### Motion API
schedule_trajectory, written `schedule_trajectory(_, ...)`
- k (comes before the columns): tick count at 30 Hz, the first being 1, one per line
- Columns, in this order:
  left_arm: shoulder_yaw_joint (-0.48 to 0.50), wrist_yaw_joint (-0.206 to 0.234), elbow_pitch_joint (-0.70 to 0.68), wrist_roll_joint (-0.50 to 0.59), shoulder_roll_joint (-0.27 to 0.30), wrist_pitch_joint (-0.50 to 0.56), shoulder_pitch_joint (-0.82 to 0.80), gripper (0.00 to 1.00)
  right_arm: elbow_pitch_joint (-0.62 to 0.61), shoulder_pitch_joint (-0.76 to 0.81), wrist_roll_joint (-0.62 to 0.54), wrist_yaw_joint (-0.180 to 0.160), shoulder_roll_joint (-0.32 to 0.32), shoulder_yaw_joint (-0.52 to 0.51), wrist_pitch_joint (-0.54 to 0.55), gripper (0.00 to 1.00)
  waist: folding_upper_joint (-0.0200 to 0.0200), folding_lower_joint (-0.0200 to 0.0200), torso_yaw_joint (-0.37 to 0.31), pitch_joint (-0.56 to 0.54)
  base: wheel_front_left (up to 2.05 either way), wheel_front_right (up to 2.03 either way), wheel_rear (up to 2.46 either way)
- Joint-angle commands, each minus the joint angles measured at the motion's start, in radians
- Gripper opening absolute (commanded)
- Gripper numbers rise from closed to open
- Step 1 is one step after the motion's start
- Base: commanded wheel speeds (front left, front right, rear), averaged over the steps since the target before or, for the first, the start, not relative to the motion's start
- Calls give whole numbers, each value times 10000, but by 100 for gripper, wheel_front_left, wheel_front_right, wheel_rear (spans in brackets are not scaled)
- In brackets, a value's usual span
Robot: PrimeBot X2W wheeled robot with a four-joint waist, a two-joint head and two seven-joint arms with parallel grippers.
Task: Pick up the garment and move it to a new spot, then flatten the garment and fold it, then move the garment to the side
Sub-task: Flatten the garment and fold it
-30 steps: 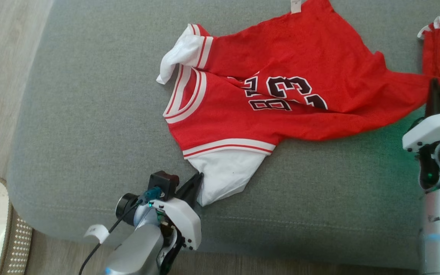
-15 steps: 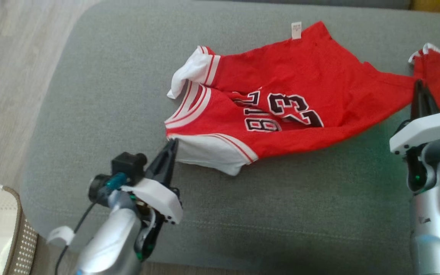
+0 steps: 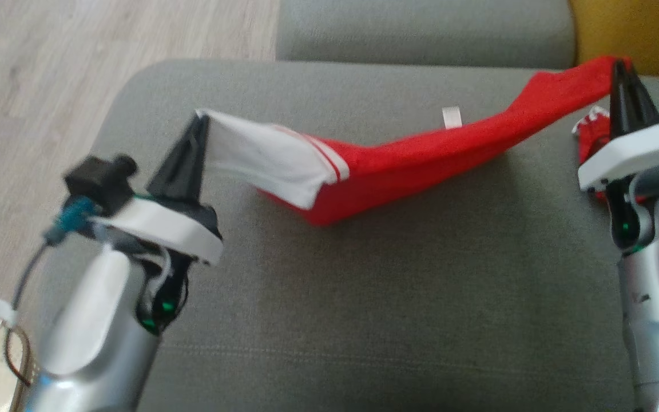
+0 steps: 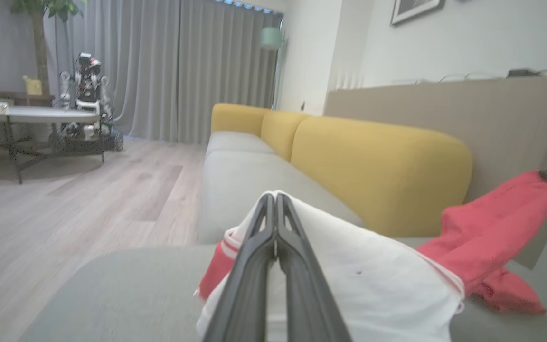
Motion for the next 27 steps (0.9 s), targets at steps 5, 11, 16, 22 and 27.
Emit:
schedule_trajectory(5,1101,254,-1881,-685,461,652,-919,0,-976,-979,-182,-2,-108,506,823,0,0,0,-305,-700,0,0,0)
schedule_trajectory(11,1615,819,-3491,-1264,573,1743,-1247,0,-2365,-1157,-414,-2,32,-56,2156,0,0,0,-387,-845,0,0,0)
schedule_trajectory(16,1681,1140,-3830,-1368,930,2986,-1887,0,-3414,-1363,-781,-2,422,-612,3709,0,0,0,-424,-435,0,0,0)
schedule_trajectory(22,1868,1120,-2404,-1957,890,4176,-4173,0,-2976,-3538,-765,-2,701,-800,4896,0,0,0,-530,1455,0,0,0)
schedule_trajectory(27,1985,859,247,-1782,614,3823,-7862,0,-556,-7467,-815,-2,761,-855,3759,0,0,0,-611,3662,0,0,0)
